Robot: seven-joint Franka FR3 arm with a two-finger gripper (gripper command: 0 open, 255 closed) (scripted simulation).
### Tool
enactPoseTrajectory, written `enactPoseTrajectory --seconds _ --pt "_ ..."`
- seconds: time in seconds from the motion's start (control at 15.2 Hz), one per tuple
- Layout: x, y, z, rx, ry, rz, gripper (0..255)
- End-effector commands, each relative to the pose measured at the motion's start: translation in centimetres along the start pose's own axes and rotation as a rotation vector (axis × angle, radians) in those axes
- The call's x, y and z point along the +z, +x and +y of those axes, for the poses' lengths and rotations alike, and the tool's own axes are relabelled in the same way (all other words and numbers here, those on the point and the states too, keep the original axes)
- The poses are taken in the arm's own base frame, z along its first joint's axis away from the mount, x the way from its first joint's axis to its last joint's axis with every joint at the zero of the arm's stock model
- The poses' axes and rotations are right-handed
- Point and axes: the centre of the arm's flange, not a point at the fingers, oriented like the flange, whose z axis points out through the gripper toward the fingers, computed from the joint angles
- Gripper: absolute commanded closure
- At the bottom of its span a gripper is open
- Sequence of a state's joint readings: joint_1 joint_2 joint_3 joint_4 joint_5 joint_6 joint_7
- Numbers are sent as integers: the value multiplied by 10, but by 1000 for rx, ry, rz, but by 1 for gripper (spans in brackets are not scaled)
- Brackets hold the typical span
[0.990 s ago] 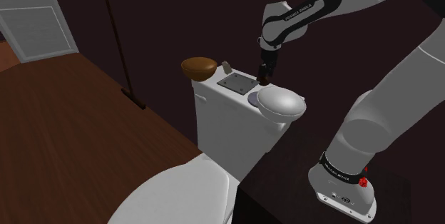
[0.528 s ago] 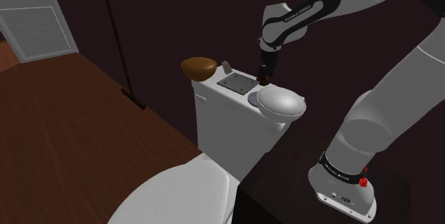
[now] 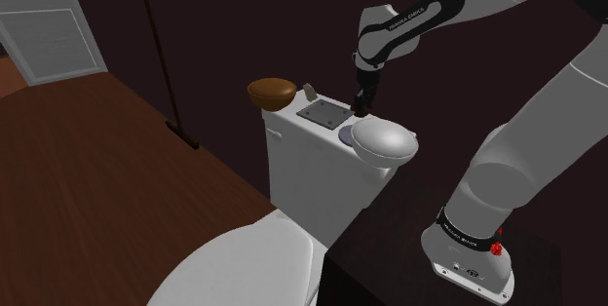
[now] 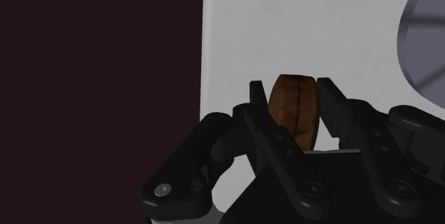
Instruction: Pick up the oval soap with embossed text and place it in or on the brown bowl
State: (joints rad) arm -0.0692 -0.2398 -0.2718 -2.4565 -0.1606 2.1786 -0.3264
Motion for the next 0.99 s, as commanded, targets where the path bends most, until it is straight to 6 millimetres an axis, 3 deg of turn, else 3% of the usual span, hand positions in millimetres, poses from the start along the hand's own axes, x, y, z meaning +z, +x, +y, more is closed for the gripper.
enactPoseTrajectory --seconds 0.0,0.92 --pt "0 0 0 1 0 -1 255" --pt "-68 -5 3 1 0 -1 255"
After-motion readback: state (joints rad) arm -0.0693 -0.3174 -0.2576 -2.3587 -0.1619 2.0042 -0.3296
